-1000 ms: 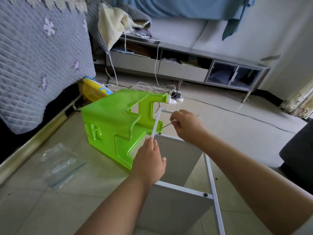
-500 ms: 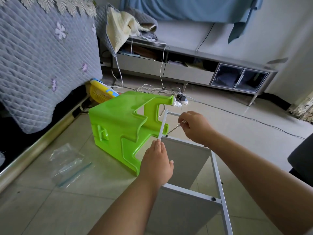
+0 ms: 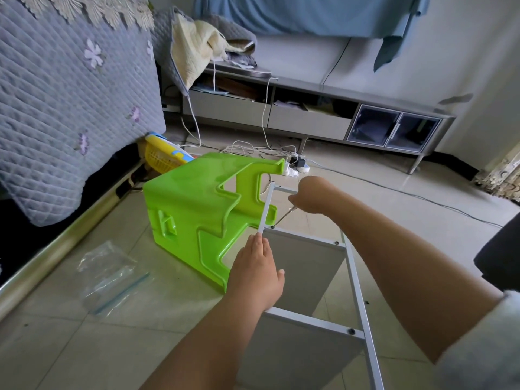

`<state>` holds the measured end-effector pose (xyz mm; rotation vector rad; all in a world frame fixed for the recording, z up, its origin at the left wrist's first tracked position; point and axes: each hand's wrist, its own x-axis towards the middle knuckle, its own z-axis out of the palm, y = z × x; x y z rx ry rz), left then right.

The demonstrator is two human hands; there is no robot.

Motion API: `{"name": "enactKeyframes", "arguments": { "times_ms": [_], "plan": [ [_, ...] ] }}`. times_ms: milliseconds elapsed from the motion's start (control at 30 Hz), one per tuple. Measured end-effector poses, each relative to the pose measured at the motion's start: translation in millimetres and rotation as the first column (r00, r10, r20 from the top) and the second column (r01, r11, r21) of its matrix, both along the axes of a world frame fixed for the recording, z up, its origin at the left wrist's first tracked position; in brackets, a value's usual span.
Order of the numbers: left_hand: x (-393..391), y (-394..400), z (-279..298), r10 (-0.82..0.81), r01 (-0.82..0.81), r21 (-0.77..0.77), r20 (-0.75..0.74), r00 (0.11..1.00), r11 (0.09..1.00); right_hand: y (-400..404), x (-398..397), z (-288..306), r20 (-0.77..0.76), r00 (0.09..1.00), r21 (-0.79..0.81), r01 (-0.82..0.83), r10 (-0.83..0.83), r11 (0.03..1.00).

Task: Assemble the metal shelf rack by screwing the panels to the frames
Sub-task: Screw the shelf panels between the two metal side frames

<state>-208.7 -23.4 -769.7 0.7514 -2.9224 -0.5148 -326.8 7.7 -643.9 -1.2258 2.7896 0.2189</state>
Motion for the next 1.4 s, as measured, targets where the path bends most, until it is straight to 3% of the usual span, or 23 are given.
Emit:
{"name": "enactKeyframes", "arguments": {
  "times_ms": [67, 133, 233, 367, 433, 600, 767, 867, 967, 1067, 1133, 1200, 1267, 1367, 1400],
  "plan": [
    [0.6, 0.6, 1.0, -0.001, 0.001, 0.002, 0.007, 1.0, 1.0, -1.6, -2.0, 6.8, 0.133, 0.99, -0.019, 0.043, -0.04, 0.999],
    [1.1, 0.7, 1.2, -0.001, 0.001, 0.004, 0.008, 1.0, 1.0, -1.4, -1.6, 8.3, 0.166, 0.986, -0.027, 0.002, 0.003, 1.0],
    [-0.1, 0.2, 1.1, -0.004, 0.004, 0.007, -0.005, 1.0, 1.0, 1.2, 1.2, 4.8, 0.058, 0.996, -0.065, -0.058, 0.061, 0.996],
    [0.8, 1.4, 0.4, -0.001, 0.001, 0.007, -0.017, 1.0, 1.0, -0.6, 0.9, 7.3, -0.147, 0.977, 0.054, -0.146, 0.152, 0.988],
    [1.7, 1.9, -0.1, -0.003, 0.003, 0.004, -0.013, 1.0, 1.0, -2.5, 1.6, 7.8, -0.154, 0.98, 0.066, -0.119, 0.127, 0.991],
    [2.1, 1.2, 1.1, 0.0, 0.0, 0.008, -0.017, 1.0, 1.0, -1.1, 1.4, 4.5, 0.018, 0.985, 0.01, -0.169, 0.169, 0.986],
    [3.2, 2.6, -0.7, 0.004, -0.004, 0.006, -0.013, 1.0, 1.0, 0.4, 5.3, 4.0, -0.126, 0.98, 0.039, -0.147, 0.151, 0.988],
    [1.8, 1.0, -2.0, 0.003, -0.003, 0.007, -0.046, 0.999, 1.0, -1.0, 0.5, -1.6, -0.19, 0.98, 0.093, -0.036, 0.053, 0.995],
    [2.5, 1.6, -1.5, 0.017, -0.016, 0.015, -0.045, 0.999, 1.0, 6.6, -7.0, -8.8, -0.046, 0.994, -0.057, 0.097, -0.1, 0.994],
    [3.9, 4.7, 7.4, 0.06, -0.063, -0.092, -0.043, 0.997, 0.994, 45.5, -12.3, -12.8, 0.049, 0.986, -0.207, 0.167, -0.16, 0.964],
    [5.1, 5.9, 13.1, 0.017, -0.052, -0.213, -0.167, 0.986, 0.976, 85.6, -18.0, -26.2, 0.049, 0.977, -0.248, 0.213, -0.207, 0.945],
    [6.2, 7.1, 13.5, -0.051, -0.032, -0.3, -0.266, 0.963, 0.954, 136.5, -21.1, -50.7, 0.123, 0.949, -0.309, 0.313, -0.289, 0.898],
    [10.5, 8.2, 7.5, -0.084, -0.007, -0.274, -0.32, 0.944, 0.962, 181.4, -10.6, -75.7, 0.192, 0.909, -0.356, 0.417, -0.371, 0.837],
    [17.3, 20.6, 6.2, -0.115, 0.028, -0.292, -0.287, 0.951, 0.956, 226.3, 13.5, -111.1, 0.34, 0.827, -0.441, 0.56, -0.447, 0.701],
    [22.1, 29.0, 7.8, -0.129, 0.072, -0.264, -0.207, 0.97, 0.962, 237.1, 20.8, -124.7, 0.377, 0.8, -0.448, 0.598, -0.467, 0.664]
  ]
}}
